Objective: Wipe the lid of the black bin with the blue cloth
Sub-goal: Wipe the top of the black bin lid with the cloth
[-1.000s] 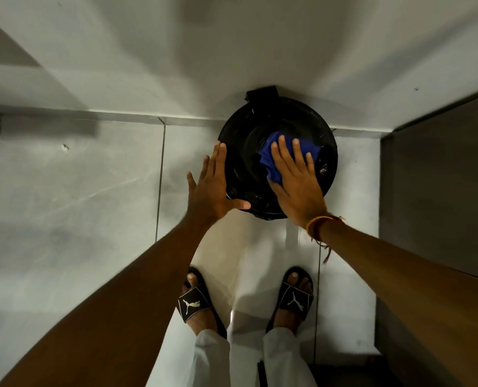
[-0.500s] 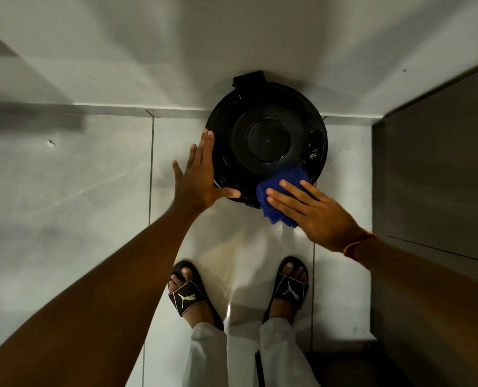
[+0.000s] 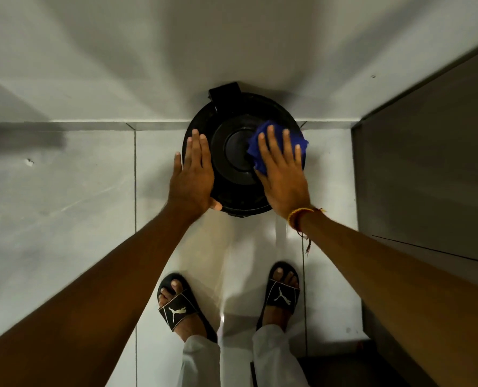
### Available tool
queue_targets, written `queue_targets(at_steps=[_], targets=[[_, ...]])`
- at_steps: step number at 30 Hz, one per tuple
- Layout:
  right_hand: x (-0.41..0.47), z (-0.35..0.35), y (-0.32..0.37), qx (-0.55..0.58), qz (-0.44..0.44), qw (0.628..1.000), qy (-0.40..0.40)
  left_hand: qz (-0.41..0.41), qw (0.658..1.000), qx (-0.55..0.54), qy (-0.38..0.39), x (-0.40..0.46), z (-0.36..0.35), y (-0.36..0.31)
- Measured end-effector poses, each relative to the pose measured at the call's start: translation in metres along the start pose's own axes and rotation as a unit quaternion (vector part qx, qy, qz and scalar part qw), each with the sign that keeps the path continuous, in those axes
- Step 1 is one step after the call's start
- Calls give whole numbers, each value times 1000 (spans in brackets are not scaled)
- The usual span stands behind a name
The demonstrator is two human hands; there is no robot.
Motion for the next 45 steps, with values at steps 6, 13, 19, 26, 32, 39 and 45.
queue_targets(at_steps=[6, 13, 19, 26, 32, 39, 45], targets=[[-55, -14, -17, -12, 116, 992, 37, -12, 999, 16, 33, 6, 1, -11], [9, 12, -50, 274, -197, 941, 7, 2, 999, 10, 49, 16, 1, -20], [54, 19, -58, 282, -202, 938, 14, 11, 999, 13, 42, 17, 4, -19], [-74, -13, -43, 324, -129, 934, 73, 19, 998, 0, 54, 14, 4, -20], [-27, 0, -54, 526, -316, 790, 7, 7, 999, -9, 47, 19, 4, -18], [88, 37, -36, 224, -162, 961, 29, -6, 1000, -4, 30, 20, 2, -15], [43, 4, 38, -35, 112, 991, 70, -4, 999, -24, 28, 18, -2, -6]])
Point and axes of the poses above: each hand's wrist, its own x-axis towards the middle knuckle, its own z-axis out of the back of the hand, y = z × x, the point moved 7 cm from there along x, towards the middle knuckle, and after that the axes turned 11 degrees about -z, right-handed, at the moved point
